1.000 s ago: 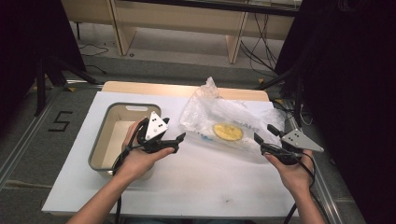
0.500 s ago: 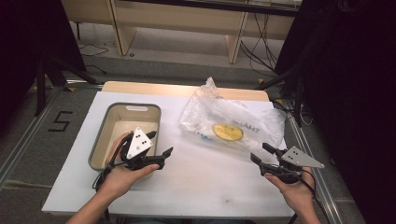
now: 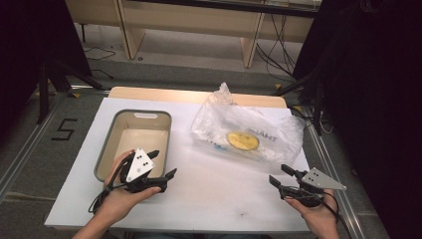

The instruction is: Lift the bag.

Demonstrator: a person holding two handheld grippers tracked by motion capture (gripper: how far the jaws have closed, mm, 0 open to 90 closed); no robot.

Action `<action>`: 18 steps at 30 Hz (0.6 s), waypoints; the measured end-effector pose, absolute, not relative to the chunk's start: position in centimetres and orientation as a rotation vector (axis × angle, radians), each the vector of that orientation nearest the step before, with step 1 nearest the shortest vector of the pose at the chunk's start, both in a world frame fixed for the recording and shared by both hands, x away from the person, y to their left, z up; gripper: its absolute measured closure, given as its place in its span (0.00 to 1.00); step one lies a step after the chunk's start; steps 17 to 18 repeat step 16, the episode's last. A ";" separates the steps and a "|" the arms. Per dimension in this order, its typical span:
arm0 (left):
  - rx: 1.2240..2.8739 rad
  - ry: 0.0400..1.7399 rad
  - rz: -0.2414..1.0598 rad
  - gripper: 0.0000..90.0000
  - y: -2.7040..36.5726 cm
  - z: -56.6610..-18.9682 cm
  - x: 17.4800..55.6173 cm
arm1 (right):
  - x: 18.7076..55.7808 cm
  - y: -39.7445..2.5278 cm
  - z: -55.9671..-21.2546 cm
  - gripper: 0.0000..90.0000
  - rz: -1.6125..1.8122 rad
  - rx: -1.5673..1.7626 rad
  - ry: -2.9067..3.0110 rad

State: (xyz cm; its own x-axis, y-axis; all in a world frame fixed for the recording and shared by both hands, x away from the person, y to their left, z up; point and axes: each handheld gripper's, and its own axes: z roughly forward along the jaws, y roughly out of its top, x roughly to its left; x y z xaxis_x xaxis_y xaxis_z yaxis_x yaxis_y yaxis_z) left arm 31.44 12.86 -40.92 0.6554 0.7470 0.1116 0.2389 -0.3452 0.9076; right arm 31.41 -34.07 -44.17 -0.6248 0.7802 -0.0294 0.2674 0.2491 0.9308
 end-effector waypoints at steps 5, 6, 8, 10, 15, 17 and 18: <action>1.904 0.777 0.645 0.26 12.9 -41.6 31.2 | 31.1 -34.5 -44.4 0.43 1.371 0.968 2.023; 1.907 0.774 0.646 0.26 12.9 -41.7 31.2 | 31.1 -34.5 -44.4 0.43 1.370 0.966 2.022; 1.907 0.771 0.649 0.25 12.8 -41.8 31.2 | 31.2 -34.4 -44.4 0.43 1.378 0.962 2.023; 1.912 0.769 0.650 0.25 12.8 -41.8 31.3 | 31.2 -34.4 -44.4 0.43 1.375 0.959 2.028; 1.914 0.770 0.650 0.24 12.7 -42.0 31.3 | 31.3 -34.2 -44.5 0.43 1.380 0.958 2.028; 1.914 0.771 0.651 0.24 12.7 -42.0 31.3 | 31.3 -34.2 -44.4 0.43 1.381 0.957 2.027; 1.914 0.771 0.651 0.24 12.7 -42.0 31.3 | 31.3 -34.2 -44.4 0.43 1.381 0.957 2.027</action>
